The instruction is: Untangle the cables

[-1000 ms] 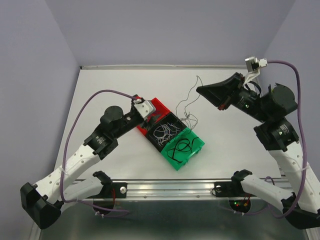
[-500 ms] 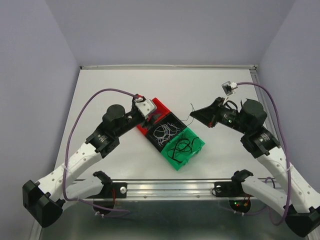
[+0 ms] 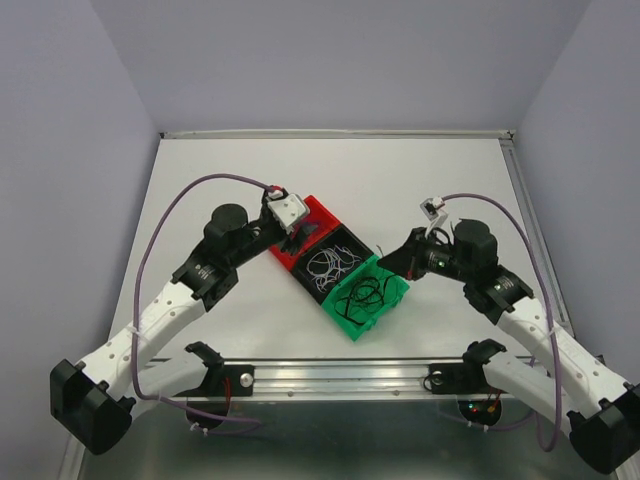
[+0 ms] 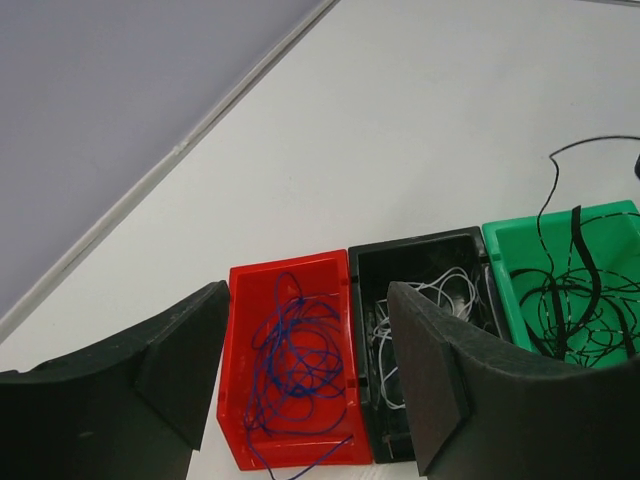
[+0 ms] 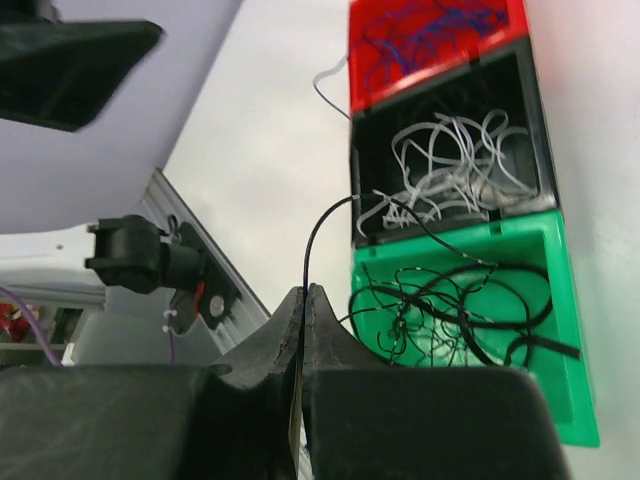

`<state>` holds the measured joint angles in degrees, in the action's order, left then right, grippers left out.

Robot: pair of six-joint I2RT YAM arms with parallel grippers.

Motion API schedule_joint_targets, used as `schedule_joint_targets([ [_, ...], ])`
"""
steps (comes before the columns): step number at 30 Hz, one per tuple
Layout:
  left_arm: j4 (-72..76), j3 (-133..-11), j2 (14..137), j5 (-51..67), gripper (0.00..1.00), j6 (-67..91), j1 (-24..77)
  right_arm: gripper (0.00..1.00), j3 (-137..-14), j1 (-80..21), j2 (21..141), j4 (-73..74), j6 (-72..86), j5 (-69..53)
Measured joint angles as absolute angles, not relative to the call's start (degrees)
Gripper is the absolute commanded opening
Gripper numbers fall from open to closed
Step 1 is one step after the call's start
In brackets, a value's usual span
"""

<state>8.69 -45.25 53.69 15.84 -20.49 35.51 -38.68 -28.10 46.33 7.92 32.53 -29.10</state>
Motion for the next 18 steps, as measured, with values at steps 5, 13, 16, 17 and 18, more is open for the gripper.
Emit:
schedule_joint_targets([
  [5,8.3,-44.6,54.6,20.0,0.73,-21.2,35.4,0.01,-35.9,-28.1,47.6,12.1,31.5,-28.2],
  [13,5.9,-44.6,57.6,26.2,0.70,-22.9,35.4,0.01,-35.9,-28.9,51.7,16.6,29.7,-23.3],
  [16,4.5,-44.6,59.0,28.3,0.70,-23.7,35.4,0.01,-36.0,-32.7,54.2,17.5,29.2,-18.8],
  [17,4.2,-44.6,59.3,28.6,0.70,-23.9,35.4,0.00,-36.0,-34.4,55.4,17.7,29.1,-17.4],
  [18,3.8,-44.6,59.5,28.9,0.70,-24.1,35.4,0.00,-36.2,-36.0,56.6,18.2,28.9,-15.8],
])
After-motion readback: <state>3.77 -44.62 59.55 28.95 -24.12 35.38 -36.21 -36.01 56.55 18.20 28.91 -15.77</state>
